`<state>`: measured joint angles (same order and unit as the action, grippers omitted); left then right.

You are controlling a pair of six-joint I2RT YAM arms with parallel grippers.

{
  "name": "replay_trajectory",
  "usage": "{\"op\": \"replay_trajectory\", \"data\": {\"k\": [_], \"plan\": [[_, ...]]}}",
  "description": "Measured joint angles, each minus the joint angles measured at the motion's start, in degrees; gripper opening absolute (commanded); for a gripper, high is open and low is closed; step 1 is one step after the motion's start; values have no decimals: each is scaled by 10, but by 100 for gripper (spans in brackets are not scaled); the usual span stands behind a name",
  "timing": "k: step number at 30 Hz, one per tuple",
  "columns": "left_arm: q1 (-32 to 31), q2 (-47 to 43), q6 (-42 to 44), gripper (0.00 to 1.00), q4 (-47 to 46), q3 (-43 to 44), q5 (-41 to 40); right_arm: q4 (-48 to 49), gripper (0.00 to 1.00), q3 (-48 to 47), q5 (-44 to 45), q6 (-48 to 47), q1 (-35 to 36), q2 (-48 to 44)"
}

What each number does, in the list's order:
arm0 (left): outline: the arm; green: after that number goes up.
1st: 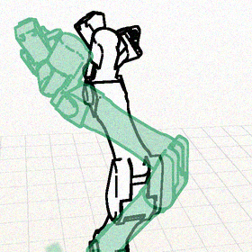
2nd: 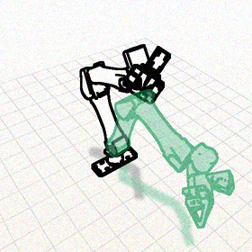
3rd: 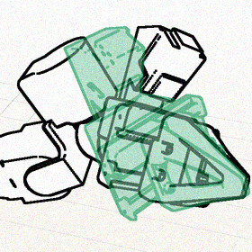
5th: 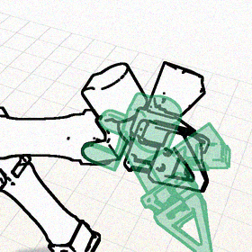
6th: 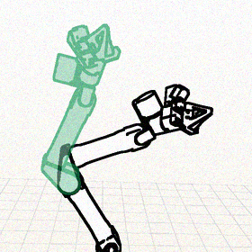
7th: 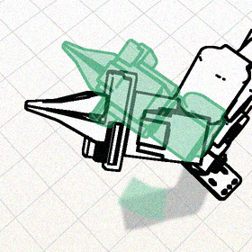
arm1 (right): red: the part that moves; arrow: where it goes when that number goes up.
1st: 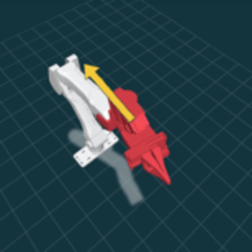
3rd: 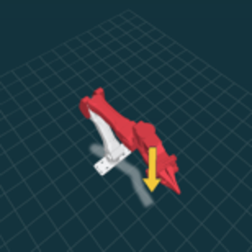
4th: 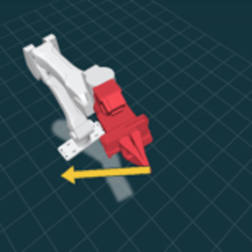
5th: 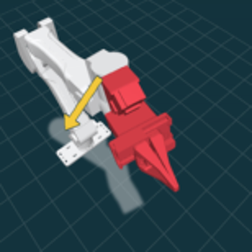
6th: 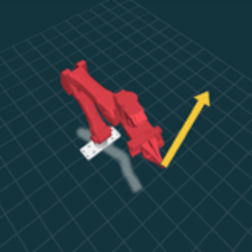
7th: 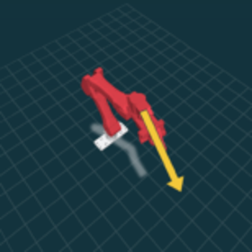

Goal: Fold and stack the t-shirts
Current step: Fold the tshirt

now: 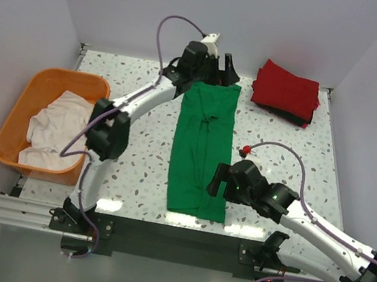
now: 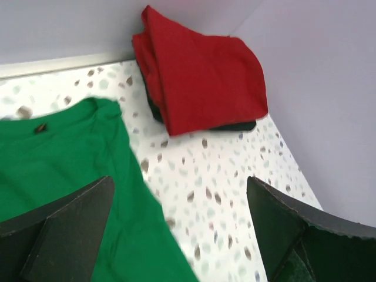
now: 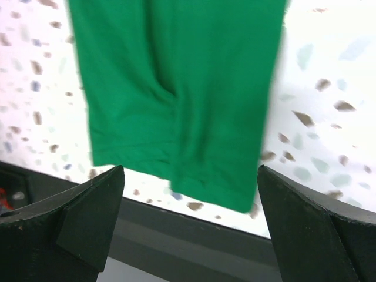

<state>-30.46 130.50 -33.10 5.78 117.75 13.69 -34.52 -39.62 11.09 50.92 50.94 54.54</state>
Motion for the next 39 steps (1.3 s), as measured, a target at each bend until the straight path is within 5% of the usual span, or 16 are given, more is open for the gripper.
{"op": "replay_trajectory", "data": {"k": [6,9,18,21,39], "plan": [[-53,-398,23,100,-36,-370,-97,-73,99,34,22,15,0,-33],[-106,-522,11,100,-22,-510,-146,-86,99,56,18,20,-1,-37],[-247,-582,-135,100,97,-807,-214,-56,89,128,-50,28,-3,-46],[-299,-598,-183,98,123,-841,-209,-38,81,141,-65,33,-3,-56],[-338,-561,-283,31,89,-865,-210,64,38,191,-99,77,-4,-37]]}}
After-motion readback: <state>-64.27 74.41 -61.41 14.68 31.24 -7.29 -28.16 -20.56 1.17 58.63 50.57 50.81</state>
